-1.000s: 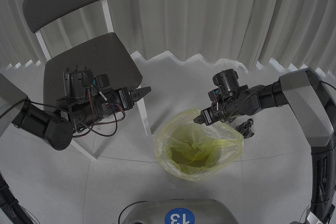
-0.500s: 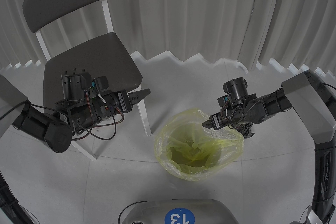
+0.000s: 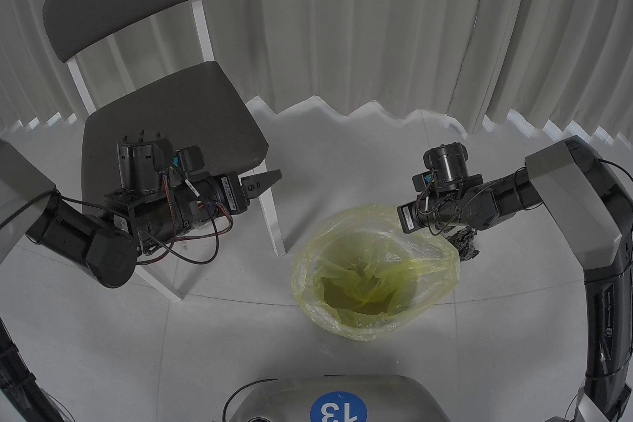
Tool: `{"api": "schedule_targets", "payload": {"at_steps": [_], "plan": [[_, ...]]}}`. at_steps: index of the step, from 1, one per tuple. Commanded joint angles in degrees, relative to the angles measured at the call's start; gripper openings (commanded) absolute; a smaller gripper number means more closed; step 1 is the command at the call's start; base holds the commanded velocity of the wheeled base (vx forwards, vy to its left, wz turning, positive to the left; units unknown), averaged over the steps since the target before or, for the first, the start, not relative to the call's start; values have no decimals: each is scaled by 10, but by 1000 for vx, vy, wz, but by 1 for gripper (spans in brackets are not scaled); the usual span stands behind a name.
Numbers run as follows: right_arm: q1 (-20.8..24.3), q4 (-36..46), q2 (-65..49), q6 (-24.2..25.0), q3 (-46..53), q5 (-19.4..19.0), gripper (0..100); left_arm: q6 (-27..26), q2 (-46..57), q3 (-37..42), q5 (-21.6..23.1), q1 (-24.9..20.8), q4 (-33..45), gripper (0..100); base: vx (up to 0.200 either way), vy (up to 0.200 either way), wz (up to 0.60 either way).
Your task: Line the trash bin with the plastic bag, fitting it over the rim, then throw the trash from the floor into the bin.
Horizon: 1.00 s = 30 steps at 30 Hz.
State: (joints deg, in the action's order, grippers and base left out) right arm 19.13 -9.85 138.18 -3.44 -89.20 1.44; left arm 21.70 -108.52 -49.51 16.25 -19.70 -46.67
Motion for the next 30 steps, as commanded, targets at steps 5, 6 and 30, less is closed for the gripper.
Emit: {"api": "schedule_targets", "payload": {"at_steps": [5, 6, 30], "plan": [[-24, 35, 37, -9, -97, 0, 0, 0, -4, 2, 1, -2, 0, 100, 0, 0, 0], [-25, 47, 40, -9, -112, 0, 0, 0, -4, 2, 1, -3, 0, 100, 0, 0, 0], [-8, 33, 11, -5, -95, 8, 100, -3, -19, 10, 2, -5, -21, 100, 0, 0, 0]]}}
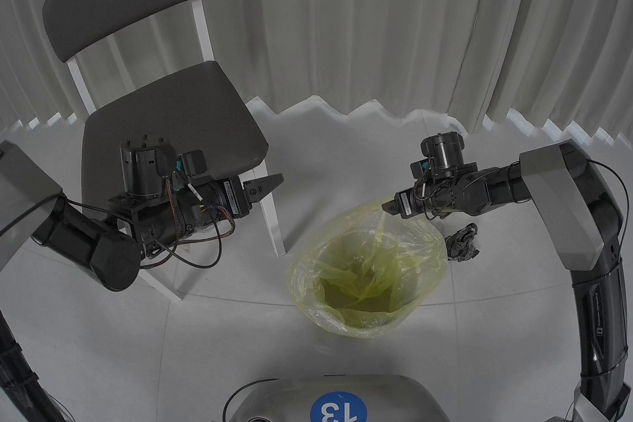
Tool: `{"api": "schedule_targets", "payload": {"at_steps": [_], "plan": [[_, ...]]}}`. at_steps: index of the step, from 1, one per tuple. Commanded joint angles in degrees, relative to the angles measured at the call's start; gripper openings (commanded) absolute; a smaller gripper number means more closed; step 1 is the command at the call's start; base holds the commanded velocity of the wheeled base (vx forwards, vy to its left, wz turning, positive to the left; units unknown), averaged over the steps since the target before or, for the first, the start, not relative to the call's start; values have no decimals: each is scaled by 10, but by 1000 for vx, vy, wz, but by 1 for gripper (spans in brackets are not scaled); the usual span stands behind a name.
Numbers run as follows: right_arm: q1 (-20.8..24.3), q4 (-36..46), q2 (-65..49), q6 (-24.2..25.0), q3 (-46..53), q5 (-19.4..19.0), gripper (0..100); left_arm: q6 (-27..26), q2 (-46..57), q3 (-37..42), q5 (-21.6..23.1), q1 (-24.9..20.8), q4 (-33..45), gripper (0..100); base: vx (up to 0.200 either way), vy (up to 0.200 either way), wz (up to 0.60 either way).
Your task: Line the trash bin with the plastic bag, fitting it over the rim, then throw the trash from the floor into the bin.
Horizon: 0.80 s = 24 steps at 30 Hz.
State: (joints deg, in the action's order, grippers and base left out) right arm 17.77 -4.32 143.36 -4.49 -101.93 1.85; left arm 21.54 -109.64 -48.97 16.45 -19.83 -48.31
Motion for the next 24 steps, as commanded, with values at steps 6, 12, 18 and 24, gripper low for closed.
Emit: {"api": "schedule_targets", "payload": {"at_steps": [6, 12, 18, 24], "plan": [[7, -43, -108, 39, 129, 5, 100, -56, -7, 19, 0, -7, -1, 100, 0, 0, 0], [17, -101, -197, 43, 285, 3, 100, -76, -24, 45, -12, -36, -57, 100, 0, 0, 0], [16, -138, -228, 60, 342, 5, 100, -69, -96, 98, -17, -46, -340, 100, 0, 0, 0], [24, -138, -242, 67, 359, 6, 100, -87, -131, 119, -12, -57, -404, 100, 33, 0, 0]]}}
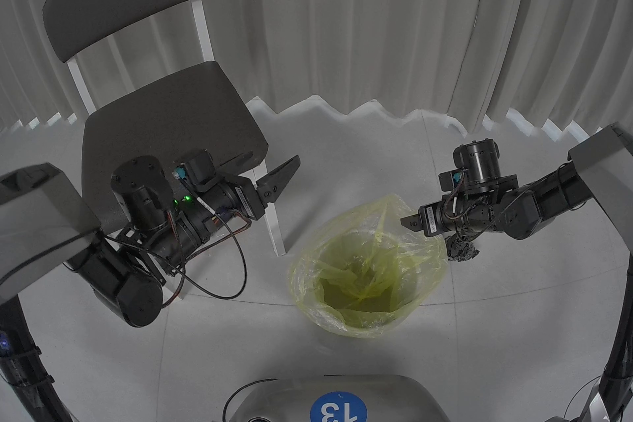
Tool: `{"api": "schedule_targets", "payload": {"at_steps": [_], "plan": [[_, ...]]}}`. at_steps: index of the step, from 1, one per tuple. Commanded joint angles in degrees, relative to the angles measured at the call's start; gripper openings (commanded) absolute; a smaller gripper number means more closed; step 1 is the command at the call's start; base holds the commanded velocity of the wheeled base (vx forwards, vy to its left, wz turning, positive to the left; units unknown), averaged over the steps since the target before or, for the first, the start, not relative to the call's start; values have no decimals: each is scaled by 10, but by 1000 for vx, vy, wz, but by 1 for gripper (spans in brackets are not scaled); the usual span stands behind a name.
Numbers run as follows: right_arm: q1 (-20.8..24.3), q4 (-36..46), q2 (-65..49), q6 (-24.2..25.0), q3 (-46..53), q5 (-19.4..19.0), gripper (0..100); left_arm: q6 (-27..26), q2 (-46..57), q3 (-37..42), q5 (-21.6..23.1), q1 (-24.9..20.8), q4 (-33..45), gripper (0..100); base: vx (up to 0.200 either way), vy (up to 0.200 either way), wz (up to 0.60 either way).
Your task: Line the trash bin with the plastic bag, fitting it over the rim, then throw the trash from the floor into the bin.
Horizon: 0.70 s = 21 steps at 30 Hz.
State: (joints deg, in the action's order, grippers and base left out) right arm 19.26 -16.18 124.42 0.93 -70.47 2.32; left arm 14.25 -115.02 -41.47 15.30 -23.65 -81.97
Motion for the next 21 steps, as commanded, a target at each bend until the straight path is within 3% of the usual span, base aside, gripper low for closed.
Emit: {"api": "schedule_targets", "payload": {"at_steps": [1, 6, 10, 14, 16, 17, 19, 21], "plan": [[10, -19, -54, 13, 48, 1, 100, -14, -73, 44, -1, -19, -64, 100, 200, 0, 0], [9, -19, -58, 13, 59, 1, 100, -9, -54, 50, 2, -20, -66, 100, 40, 0, 0], [4, -20, -56, 14, 65, 0, 100, 35, -48, 46, 1, -32, -66, 100, 0, 0, 0], [3, -20, -57, 14, 76, 0, 100, 38, -27, 56, 19, -33, -27, 100, 0, 0, 0], [0, -19, -59, 14, 83, 0, 100, 27, 13, 55, 25, -32, 58, 100, 0, 0, 0], [0, -19, -59, 14, 83, 0, 100, 27, 13, 55, 25, -32, 58, 100, 0, 0, 0], [-3, -10, -86, 12, 96, -6, 100, 15, 112, -17, 36, -31, 326, 100, 0, 0, 0], [-5, -2, -100, 9, 103, -8, 100, 16, 129, -106, 38, -30, 473, 100, 0, 0, 0]]}}
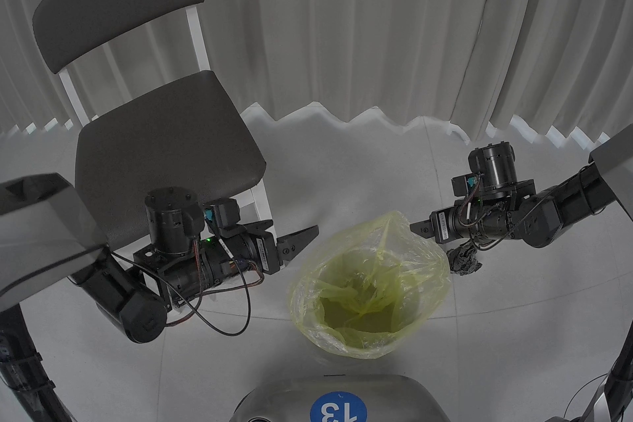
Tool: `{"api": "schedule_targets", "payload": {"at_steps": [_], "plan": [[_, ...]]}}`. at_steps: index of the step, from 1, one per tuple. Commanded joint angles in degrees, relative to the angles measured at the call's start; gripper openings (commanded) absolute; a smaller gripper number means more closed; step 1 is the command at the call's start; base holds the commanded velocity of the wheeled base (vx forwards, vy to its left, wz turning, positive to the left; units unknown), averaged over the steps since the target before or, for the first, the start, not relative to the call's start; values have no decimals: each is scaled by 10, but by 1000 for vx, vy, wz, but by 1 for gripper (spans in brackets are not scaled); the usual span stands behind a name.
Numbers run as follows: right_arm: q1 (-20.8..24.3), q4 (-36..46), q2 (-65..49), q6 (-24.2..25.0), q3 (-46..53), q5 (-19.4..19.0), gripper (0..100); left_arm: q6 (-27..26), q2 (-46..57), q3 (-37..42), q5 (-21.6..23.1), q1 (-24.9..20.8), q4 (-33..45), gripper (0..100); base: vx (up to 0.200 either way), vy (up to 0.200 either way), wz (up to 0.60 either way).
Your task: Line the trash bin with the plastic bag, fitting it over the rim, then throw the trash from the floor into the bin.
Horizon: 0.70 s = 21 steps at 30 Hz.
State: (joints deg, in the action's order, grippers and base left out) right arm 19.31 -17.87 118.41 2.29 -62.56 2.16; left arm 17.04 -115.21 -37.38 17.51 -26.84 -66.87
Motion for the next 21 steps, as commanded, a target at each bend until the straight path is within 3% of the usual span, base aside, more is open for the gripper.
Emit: {"api": "schedule_targets", "payload": {"at_steps": [1, 2, 6, 9, 11, 14, 17, 21], "plan": [[-6, 17, -41, -4, 24, -7, 100, -11, 131, -161, 14, 1, 342, 100, 0, 0, 0], [-7, 34, -53, -5, 26, -8, 100, -13, 126, -249, 10, -1, 460, 100, 0, 0, 0], [-13, 53, -58, -3, 33, -20, 100, -10, 79, -336, 9, -30, 562, 100, 0, 0, 0], [-18, 50, -58, 0, 39, -29, 100, -9, 51, -337, -16, -43, 552, 100, 0, 0, 0], [-33, 48, -56, 1, 41, -38, 100, 19, -7, -335, -61, -58, 451, 100, 0, 0, 0], [-41, 48, -54, 1, 41, -48, 100, 25, -40, -328, -66, -65, 367, 100, 0, 0, 0], [-46, 48, -46, 0, 35, -50, 100, -4, -70, -357, -65, -68, 405, 100, 0, 0, 0], [-46, 48, -25, -1, 23, -50, 100, -17, -102, -463, -83, -63, 556, 100, 0, 0, 0]]}}
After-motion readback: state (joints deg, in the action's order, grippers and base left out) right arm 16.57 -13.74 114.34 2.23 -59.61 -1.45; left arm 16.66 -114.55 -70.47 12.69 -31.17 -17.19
